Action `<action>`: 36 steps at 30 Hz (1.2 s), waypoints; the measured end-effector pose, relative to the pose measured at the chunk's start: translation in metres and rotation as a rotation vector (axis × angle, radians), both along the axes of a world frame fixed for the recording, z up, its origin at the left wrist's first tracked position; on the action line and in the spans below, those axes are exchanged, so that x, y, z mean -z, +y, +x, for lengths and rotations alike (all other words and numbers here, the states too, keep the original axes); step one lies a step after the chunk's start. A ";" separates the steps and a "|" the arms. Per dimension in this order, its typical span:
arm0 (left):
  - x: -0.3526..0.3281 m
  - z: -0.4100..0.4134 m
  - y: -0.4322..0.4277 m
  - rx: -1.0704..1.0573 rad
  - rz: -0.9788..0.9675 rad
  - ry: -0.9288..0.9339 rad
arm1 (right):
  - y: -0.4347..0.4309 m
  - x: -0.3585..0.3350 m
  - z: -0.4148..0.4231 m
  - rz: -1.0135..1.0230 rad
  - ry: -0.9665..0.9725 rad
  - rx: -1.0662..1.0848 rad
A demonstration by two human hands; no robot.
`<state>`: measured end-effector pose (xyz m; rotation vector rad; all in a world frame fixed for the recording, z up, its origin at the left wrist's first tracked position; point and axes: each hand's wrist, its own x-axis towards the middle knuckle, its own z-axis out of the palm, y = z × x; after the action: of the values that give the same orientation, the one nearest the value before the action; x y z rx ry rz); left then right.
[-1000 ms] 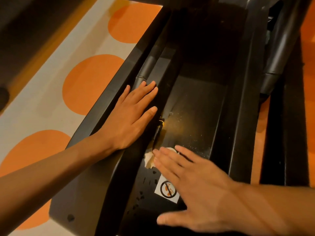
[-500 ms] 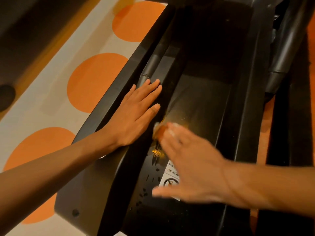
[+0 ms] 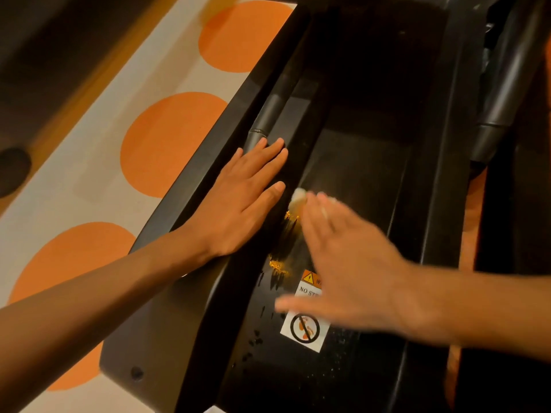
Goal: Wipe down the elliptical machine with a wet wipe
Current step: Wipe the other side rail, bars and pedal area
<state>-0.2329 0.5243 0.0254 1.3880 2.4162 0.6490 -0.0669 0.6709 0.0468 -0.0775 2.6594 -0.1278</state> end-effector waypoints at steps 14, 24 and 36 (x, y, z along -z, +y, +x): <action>0.001 -0.001 -0.001 0.012 -0.016 0.012 | 0.020 -0.008 -0.006 0.057 -0.019 0.106; 0.001 0.000 0.000 -0.010 -0.017 0.001 | 0.082 0.010 -0.053 0.069 0.236 0.305; -0.002 0.003 0.001 0.020 -0.086 0.101 | 0.027 -0.008 0.017 -0.057 -0.063 0.057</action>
<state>-0.2301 0.5257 0.0272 1.4404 2.4723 0.4745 -0.0500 0.6981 0.0552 -0.0164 2.5957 -0.2212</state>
